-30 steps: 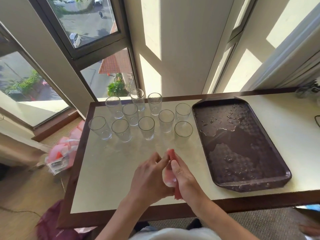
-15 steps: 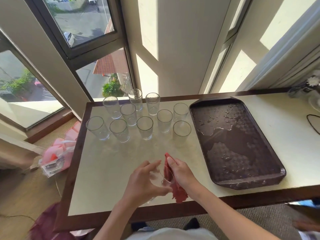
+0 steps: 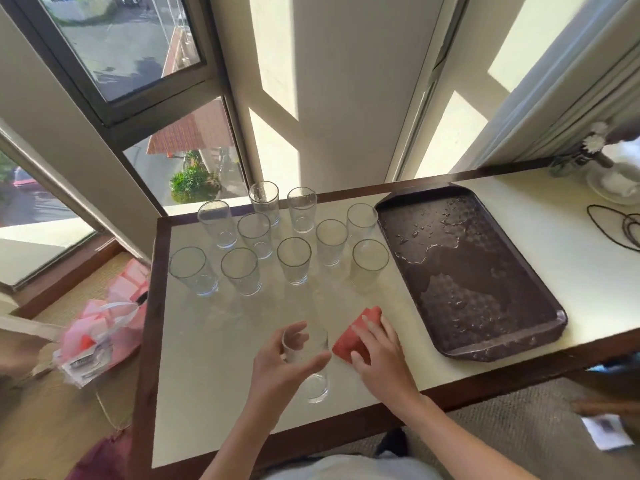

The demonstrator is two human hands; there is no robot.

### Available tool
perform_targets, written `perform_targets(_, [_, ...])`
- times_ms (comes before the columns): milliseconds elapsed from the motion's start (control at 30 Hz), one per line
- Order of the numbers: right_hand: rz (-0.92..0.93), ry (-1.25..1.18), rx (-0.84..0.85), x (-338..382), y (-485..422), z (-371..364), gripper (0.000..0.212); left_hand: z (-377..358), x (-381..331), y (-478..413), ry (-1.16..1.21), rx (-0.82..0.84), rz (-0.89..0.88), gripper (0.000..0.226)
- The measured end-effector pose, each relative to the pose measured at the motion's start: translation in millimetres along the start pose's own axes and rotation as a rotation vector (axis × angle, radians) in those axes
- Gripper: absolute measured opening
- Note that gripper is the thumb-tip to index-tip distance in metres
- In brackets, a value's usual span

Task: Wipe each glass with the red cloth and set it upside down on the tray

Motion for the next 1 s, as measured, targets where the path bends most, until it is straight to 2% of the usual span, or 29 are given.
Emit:
perform_targets(67, [-0.059, -0.171, -0.157, 6, 5, 8, 0.033, -4, -3, -2, 0.031, 0.038, 0.010, 0.057])
perform_targets(133, [-0.211, -0.423, -0.174, 10, 9, 18, 0.018, -10, -6, -5, 0.070, 0.084, 0.030, 0.056])
perform_targets(233, [-0.487, -0.909, 0.026, 15, 13, 28, 0.019, -22, -13, -10, 0.140, 0.134, 0.061, 0.059])
perform_targets(333, [-0.560, -1.157, 0.280, 14, 20, 35, 0.036, -40, -20, -14, 0.192, 0.163, 0.101, 0.077])
perform_targets(400, [-0.575, -1.363, 0.391, 7, 25, 37, 0.046, -54, -23, -17, 0.209, 0.165, 0.124, 0.086])
perform_targets(467, [-0.559, -1.528, 0.422, -1, 25, 44, 0.049, -67, -26, -18, 0.223, 0.184, 0.131, 0.087])
perform_targets(533, [-0.551, -1.647, 0.386, -14, 21, 50, 0.048, -83, -29, -20, 0.236, 0.212, 0.144, 0.076])
perform_targets(600, [-0.565, -1.677, 0.332, -30, 14, 59, 0.053, -98, -30, -23, 0.229, 0.230, 0.140, 0.061])
perform_targets(667, [-0.582, -1.646, 0.288, -46, 4, 71, 0.048, -111, -29, -31, 0.193, 0.239, 0.149, 0.059])
perform_targets(733, [-0.583, -1.559, 0.252, -62, -7, 92, 0.039, -121, -27, -41, 0.155, 0.222, 0.152, 0.049])
perform_targets(800, [-0.575, -1.408, 0.213, -81, -22, 117, 0.038, -124, -23, -51, 0.087, 0.136, 0.142, 0.043])
perform_targets(833, [-0.557, -1.325, 0.199, -92, -31, 130, 0.039, -122, -19, -56, -0.042, 0.060, 0.105, 0.044])
perform_targets(933, [-0.470, -1.057, 0.179, -117, -64, 167, 0.036, -117, -3, -69, -0.644, -0.140, 0.035, 0.053])
perform_targets(1000, [-0.417, -0.919, 0.155, -127, -91, 187, 0.031, -119, 7, -73, -0.834, -0.182, 0.079, 0.062])
Point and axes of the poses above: each hand's wrist, its own y-axis away from the middle knuckle, its own z-axis out of the back of the hand, x = y × z, the point moved 3 cm from there along -y, towards the middle knuckle, and after that the axes turned 1 degree about -y, right-handed, at the moved point
